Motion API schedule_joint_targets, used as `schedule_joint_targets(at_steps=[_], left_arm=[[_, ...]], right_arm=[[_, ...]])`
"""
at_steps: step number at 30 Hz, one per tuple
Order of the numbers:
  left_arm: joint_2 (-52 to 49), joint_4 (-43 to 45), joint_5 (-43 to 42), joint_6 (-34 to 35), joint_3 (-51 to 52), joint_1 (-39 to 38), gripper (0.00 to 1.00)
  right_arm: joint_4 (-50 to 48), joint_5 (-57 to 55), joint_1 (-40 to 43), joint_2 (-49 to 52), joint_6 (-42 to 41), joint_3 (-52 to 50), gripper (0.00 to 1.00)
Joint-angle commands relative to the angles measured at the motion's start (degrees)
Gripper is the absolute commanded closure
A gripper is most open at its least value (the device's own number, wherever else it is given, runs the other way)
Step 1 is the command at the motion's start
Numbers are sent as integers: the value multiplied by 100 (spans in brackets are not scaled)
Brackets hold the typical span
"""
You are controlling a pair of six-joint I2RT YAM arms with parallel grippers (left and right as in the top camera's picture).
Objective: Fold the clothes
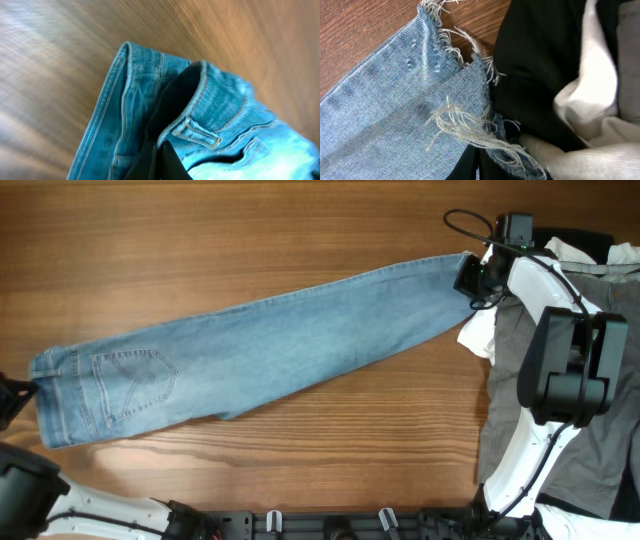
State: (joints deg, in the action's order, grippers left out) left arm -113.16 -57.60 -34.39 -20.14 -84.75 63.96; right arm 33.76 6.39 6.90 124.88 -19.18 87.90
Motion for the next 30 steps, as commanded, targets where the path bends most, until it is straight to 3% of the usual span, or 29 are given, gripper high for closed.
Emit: schedule_joint_targets(at_steps=[1,8,11,13,15,24,30], left_arm=[[402,31,153,817,-203,466,96],[404,-133,645,927,-199,562,96],[402,-55,352,911,-199,457,70],[402,-22,328,796,-199,297,39],[398,96,389,651,-195,138,31],[216,935,527,-503,-184,-603,28],[-70,1182,52,-960,-184,-636,24]], right_arm=[[149,-42,-2,326,70,-155,96],[146,-42,-2,326,70,-155,96],[144,-42,-2,326,55,-155,96],[142,-42,-2,326,50,-155,96],[142,-39,-2,326,52,-155,96],[138,-37,-2,326,59,-155,96],[70,-35,-2,326,50,-155,95]])
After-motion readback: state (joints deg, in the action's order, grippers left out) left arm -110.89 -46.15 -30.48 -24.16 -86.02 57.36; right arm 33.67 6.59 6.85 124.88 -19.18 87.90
